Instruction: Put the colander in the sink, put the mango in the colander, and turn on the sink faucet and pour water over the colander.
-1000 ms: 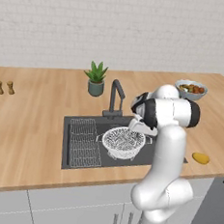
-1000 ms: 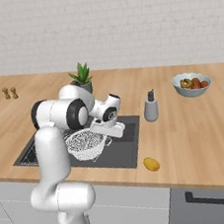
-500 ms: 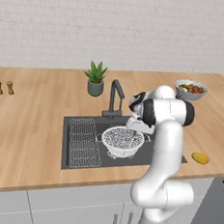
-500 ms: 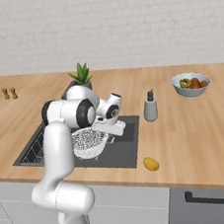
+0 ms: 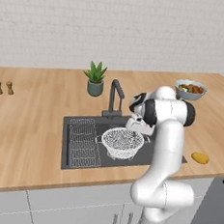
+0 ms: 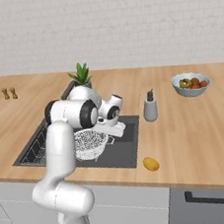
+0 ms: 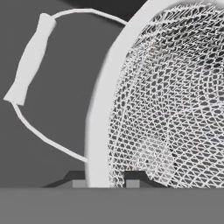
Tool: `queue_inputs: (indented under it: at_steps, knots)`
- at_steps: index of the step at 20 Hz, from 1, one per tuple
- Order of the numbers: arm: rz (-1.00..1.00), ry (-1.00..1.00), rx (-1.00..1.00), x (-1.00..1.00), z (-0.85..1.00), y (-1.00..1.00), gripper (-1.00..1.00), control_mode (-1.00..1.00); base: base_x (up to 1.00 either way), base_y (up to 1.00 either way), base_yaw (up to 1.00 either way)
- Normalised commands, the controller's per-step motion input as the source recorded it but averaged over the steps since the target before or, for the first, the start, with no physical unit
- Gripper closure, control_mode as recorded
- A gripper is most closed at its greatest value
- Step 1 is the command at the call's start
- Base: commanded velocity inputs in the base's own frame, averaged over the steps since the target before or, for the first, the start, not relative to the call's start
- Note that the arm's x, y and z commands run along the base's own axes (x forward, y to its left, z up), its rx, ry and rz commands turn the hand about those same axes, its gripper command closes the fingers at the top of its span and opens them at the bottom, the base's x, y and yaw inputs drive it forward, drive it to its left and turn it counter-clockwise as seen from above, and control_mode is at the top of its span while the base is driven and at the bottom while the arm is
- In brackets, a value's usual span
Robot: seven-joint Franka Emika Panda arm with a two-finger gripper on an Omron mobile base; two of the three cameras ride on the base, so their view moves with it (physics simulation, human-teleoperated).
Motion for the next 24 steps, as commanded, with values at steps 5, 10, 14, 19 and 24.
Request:
queue_inputs:
  at_steps: [5, 10, 14, 19, 24]
  knots:
    - [0.00, -0.13, 0.00, -0.21, -0.31, -0.12, 1.00, -1.00, 0.00, 0.00, 0.00]
    - [0.00, -0.19, -0.03, -0.17, -0.26, -0.11, 1.00, -1.00, 0.00, 0.00, 0.00]
    - [0.00, -0.17, -0.04, -0.05, -0.24, -0.19, 1.00, -1.00, 0.00, 0.00, 0.00]
    - [0.00, -0.21, -0.03, -0.27, -0.19, -0.03, 1.00, -1.00, 0.00, 0.00, 0.00]
    - [0.00, -0.22, 0.00, -0.44, -0.03, 0.02, 1.00, -1.00, 0.00, 0.00, 0.00]
